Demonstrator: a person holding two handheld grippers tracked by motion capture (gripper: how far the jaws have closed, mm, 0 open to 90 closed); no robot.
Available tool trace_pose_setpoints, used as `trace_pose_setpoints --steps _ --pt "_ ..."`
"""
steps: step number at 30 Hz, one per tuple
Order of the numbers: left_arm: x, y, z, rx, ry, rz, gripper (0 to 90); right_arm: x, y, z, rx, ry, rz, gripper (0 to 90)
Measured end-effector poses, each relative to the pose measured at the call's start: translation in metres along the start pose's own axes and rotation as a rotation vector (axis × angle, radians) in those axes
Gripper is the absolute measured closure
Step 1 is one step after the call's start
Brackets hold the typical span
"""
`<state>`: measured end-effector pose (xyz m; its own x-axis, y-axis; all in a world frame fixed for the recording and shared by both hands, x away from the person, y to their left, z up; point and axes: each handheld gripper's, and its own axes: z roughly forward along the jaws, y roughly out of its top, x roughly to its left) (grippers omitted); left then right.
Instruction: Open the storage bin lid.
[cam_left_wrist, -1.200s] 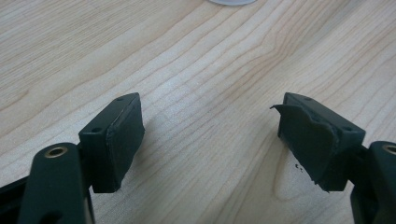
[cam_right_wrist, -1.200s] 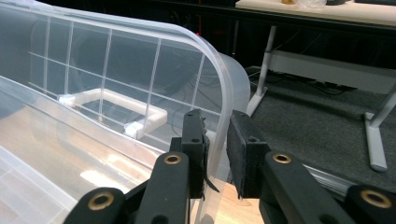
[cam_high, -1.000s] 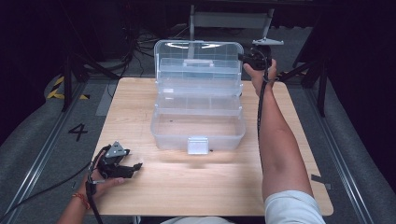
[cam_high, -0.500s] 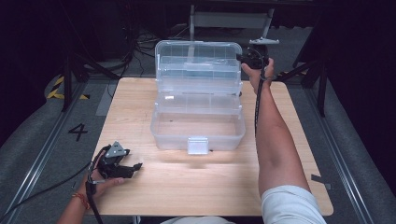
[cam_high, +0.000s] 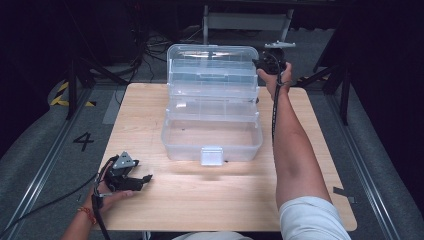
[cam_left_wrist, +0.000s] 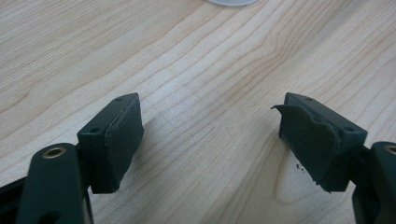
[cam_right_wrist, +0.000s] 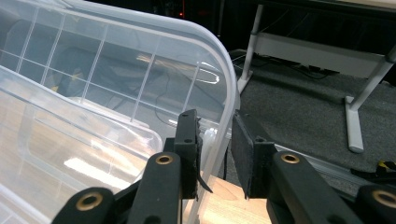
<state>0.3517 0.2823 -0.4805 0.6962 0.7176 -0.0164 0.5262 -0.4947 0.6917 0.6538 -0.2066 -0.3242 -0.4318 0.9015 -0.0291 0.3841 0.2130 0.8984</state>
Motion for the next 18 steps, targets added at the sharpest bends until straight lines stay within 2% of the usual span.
trace_pose_setpoints --steps 12,13,14,18 --pt "-0.0005 -0.0002 -0.0002 0.001 0.004 -0.007 22.3 -0.0003 -0.0013 0.0048 0.023 -0.011 0.013 72.6" --pt "-0.0005 -0.0003 -0.0002 0.0 0.003 -0.007 22.3 -0.0015 -0.0017 0.0037 0.015 -0.004 0.02 76.9" --pt "-0.0005 -0.0002 -0.0002 0.001 0.004 -0.007 22.4 -0.0028 -0.002 0.0027 0.002 0.031 0.028 78.2" --pt "-0.0006 -0.0004 -0.0002 0.0 0.004 -0.007 22.3 0.0017 -0.0009 0.0023 0.035 0.015 -0.027 80.4"
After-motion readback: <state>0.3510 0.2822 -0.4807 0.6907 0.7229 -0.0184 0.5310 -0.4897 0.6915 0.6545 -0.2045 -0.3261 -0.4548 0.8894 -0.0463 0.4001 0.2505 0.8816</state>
